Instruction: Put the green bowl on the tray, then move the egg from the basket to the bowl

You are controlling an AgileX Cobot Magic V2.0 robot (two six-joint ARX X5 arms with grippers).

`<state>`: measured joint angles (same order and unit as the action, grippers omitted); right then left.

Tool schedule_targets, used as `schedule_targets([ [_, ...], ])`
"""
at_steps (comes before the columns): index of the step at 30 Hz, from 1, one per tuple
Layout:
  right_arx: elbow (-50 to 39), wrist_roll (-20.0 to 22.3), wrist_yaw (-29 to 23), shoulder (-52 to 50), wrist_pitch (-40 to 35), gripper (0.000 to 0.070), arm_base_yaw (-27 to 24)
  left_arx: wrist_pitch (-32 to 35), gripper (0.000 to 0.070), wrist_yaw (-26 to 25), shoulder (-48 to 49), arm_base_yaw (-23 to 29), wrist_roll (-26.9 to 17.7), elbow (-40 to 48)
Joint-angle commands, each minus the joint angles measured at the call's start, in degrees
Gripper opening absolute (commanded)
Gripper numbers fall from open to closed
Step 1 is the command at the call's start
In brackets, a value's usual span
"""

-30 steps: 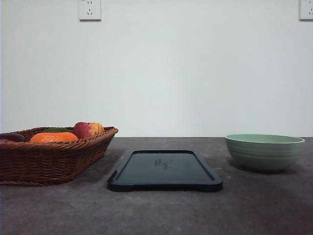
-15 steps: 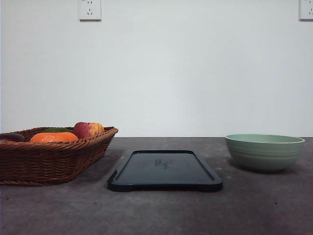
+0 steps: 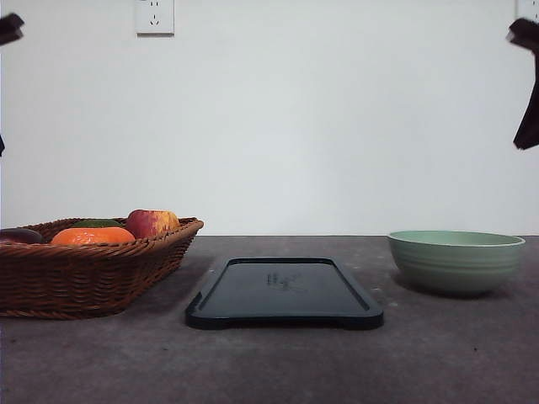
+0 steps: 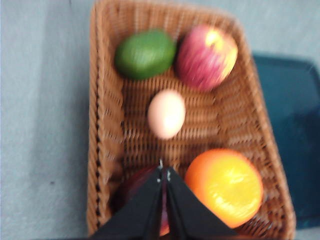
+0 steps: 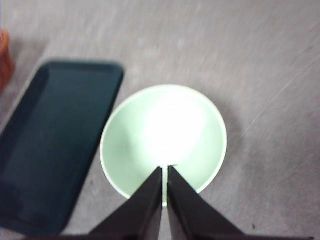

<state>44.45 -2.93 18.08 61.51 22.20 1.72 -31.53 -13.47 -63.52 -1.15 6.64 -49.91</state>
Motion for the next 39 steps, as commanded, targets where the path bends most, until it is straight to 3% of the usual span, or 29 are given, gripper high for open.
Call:
schedule_targets([
  [1, 1.41, 2.05, 0.27, 1.12, 0.25, 0.0006, 0.04, 0.00, 0.0000, -0.31, -0.79, -0.11, -1.73, -1.29],
  [9, 1.51, 2.18, 0.27, 1.49, 0.72, 0.0018, 0.02, 0.27, 0.0015, -0.38, -0.88, -0.11, -1.71, -1.31],
  [11, 1.51, 2.18, 0.27, 1.49, 0.84, 0.0107, 0.04, 0.51, 0.0114, -0.38, -0.88, -0.11, -1.71, -1.31],
  [13, 1.52, 2.17, 0.27, 1.49, 1.00, 0.0269, 0.04, 0.83, 0.0258, -0.38, -0.88, -0.11, -1.70, -1.31],
  [15, 1.53, 2.09, 0.14, 1.49, 1.09, 0.0368, 0.02, 1.03, 0.0343, -0.38, -0.88, -0.11, -1.69, -1.31],
  [21, 3.56, 1.77, -0.08, 1.75, 5.03, 0.0370, 0.02, 1.12, 0.0353, -0.38, -0.88, -0.11, -1.63, -1.31],
  [27, 11.11, 1.37, -2.24, 4.69, 12.63, 0.0370, -0.13, 1.14, 0.0353, -0.38, -0.88, -0.11, -1.67, -1.31],
  [39, 31.17, 1.03, -3.40, 21.88, 32.10, 0.0370, -1.18, 1.31, 0.0351, -0.38, -0.88, -0.11, -1.47, -1.31],
])
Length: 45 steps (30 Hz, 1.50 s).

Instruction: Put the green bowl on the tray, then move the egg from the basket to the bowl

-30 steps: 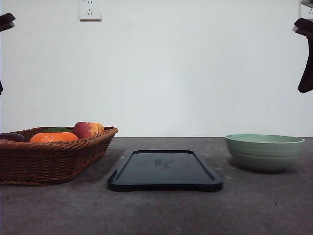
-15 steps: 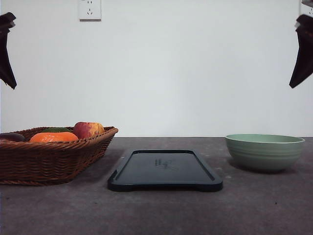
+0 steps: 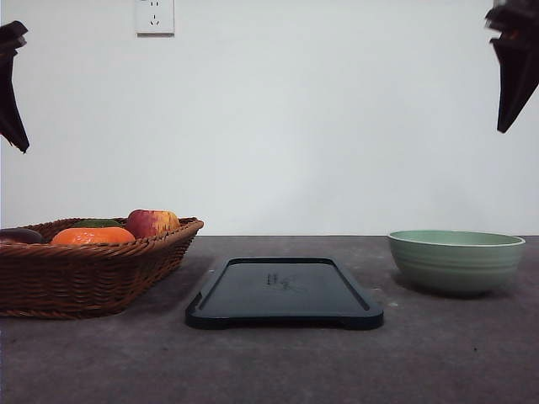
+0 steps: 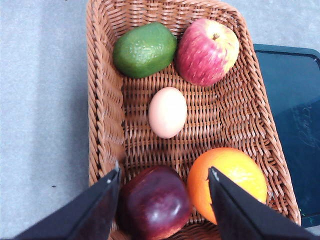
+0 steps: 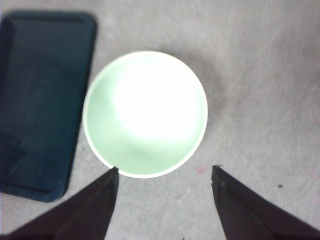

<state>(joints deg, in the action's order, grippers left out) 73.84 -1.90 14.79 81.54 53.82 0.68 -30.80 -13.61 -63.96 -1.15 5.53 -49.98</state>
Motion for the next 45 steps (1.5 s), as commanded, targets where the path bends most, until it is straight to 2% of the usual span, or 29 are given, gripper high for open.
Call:
schedule_targets([
  [1, 2.95, 0.37, -0.14, 3.40, 1.27, 0.0370, -0.13, 0.58, 0.0351, -0.23, -0.44, -0.11, -0.35, -1.23],
  [6, 6.61, 1.32, -1.22, 10.14, 2.33, 0.0370, -0.12, 0.58, 0.0351, -0.22, -0.44, -0.11, -0.36, -1.22],
  [12, 6.96, 1.73, -3.45, 16.48, 1.41, 0.0370, -0.39, 0.60, 0.0351, -0.22, -0.44, -0.11, -0.36, -1.22],
  [19, 6.96, 2.37, -3.45, 22.05, -1.34, 0.0363, -0.51, 0.80, 0.0351, -0.22, -0.46, -0.11, -0.36, -1.22],
  [25, 6.96, 2.37, -3.44, 25.11, -3.09, 0.0179, -0.50, 0.80, 0.0351, -0.22, -0.46, -0.11, -0.36, -1.22],
  [29, 6.97, 2.41, -3.84, 25.83, -3.14, 0.0000, -0.51, 0.80, 0.0351, -0.22, -0.46, -0.11, -0.36, -1.22],
  [35, 9.64, 2.37, -3.84, 25.83, 0.06, 0.0000, -0.48, 0.82, 0.0351, -0.22, -0.46, -0.11, -0.36, -1.22],
  [41, 18.11, 2.35, -3.63, 25.83, 10.10, 0.0000, 1.02, 0.84, 0.0351, -0.22, -0.46, -0.11, -0.36, -1.22],
  [45, 24.61, 1.90, -2.69, 25.83, 15.72, 0.0000, 4.05, 0.84, 0.0351, -0.22, -0.46, -0.11, -0.34, -1.22],
])
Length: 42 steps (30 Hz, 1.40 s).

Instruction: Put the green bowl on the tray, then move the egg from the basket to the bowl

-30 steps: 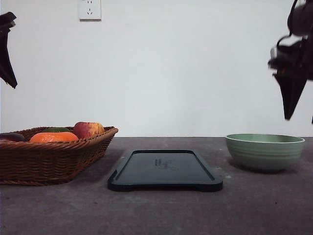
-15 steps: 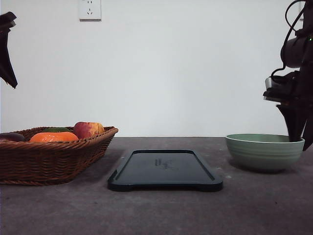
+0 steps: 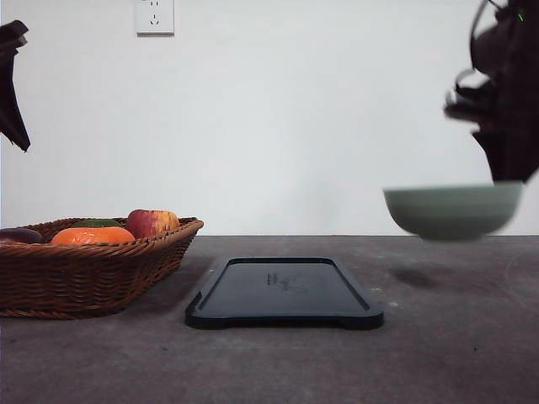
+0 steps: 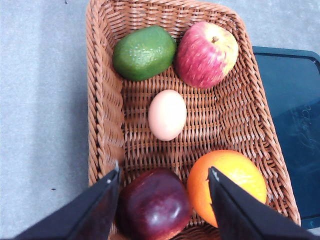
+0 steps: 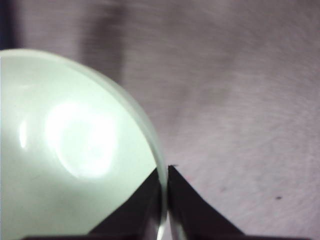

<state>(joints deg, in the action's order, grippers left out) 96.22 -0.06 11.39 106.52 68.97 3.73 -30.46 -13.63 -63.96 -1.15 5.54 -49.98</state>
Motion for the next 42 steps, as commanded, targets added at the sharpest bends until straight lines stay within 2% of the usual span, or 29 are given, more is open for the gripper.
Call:
schedule_targets([
  [1, 3.57, -0.34, 1.08, 0.85, 1.22, 0.0000, 2.02, 0.50, 0.0351, -0.20, -0.46, -0.11, -0.35, -1.22],
  [5, 7.43, -0.79, 1.33, 0.95, 0.56, 0.0000, 7.05, 0.50, 0.0350, -0.20, -0.46, -0.11, -0.36, -1.22],
  [11, 8.84, -1.67, 2.10, 3.97, -5.75, 0.0000, 14.23, 0.50, 0.0350, -0.20, -0.46, -0.11, -0.37, -1.22],
  [19, 8.84, -3.63, 1.31, 9.03, -11.19, 0.0000, 20.55, 0.55, 0.0350, -0.20, -0.46, -0.11, -0.37, -1.22],
  [24, 8.84, -3.67, -0.92, 11.64, -13.35, 0.0000, 22.36, 0.55, 0.0350, -0.20, -0.46, -0.11, -0.35, -1.22],
  [32, 8.84, -3.78, -2.89, 14.83, -13.84, 0.0000, 22.45, 0.48, 0.0350, -0.20, -0.46, -0.11, -0.37, -1.22],
  [42, 8.79, -3.80, -2.43, 17.64, -14.94, 0.0000, 22.44, 0.47, 0.0351, -0.20, -0.46, -0.11, -0.37, -1.22],
])
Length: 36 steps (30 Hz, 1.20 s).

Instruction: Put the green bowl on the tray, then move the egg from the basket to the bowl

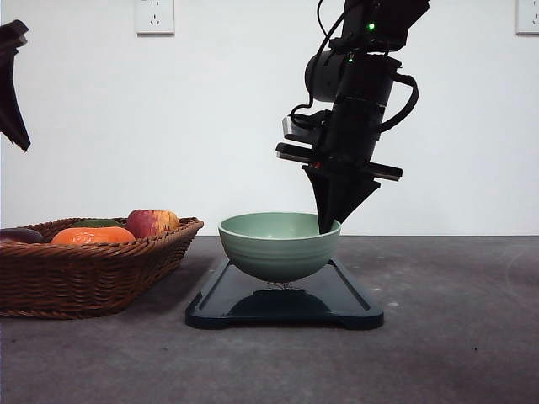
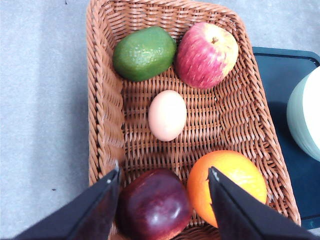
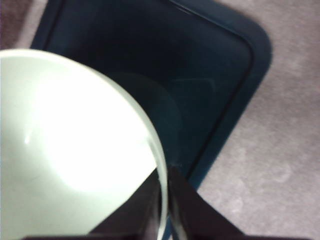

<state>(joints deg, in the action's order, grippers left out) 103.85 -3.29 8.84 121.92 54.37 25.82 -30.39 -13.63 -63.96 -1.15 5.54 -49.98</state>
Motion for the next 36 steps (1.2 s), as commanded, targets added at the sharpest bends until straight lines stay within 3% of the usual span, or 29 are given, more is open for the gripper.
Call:
schedule_targets([
  [1, 1.16, -0.57, 0.11, 2.41, -0.33, 0.0000, 0.35, 0.40, 0.0350, -0.20, -0.46, -0.11, -0.37, -1.22],
  [3, 1.16, -0.59, 0.11, 2.48, -0.46, 0.0037, 0.43, 0.35, 0.0351, -0.20, -0.46, -0.11, -0.37, -1.22],
  [7, 1.59, -0.79, 0.13, 2.43, -0.09, 0.0291, 0.60, 0.35, 0.0350, -0.20, -0.46, -0.11, -0.37, -1.22],
  [9, 2.39, -0.78, 0.13, 2.40, 0.82, 0.0330, 0.57, 0.35, 0.0351, -0.20, -0.46, -0.11, -0.37, -1.22],
  [17, 3.21, -0.62, -0.12, -1.81, -1.05, 0.0330, 0.92, 0.05, 0.0351, -0.20, -0.46, -0.11, -0.37, -1.22],
  [21, 0.19, -0.61, -0.35, -5.61, -5.61, 0.0329, 1.10, -0.09, 0.0351, -0.20, -0.46, -0.11, -0.37, -1.22],
  [27, -10.96, -0.63, -0.32, -14.45, -15.79, 0.0329, 1.23, -0.09, 0.0351, -0.20, -0.46, -0.11, -0.37, -1.22],
  [36, -35.16, -0.63, -0.32, -31.98, -32.44, 0.0329, 1.16, -0.07, 0.0351, -0.20, -0.46, -0.11, -0.31, -1.22],
])
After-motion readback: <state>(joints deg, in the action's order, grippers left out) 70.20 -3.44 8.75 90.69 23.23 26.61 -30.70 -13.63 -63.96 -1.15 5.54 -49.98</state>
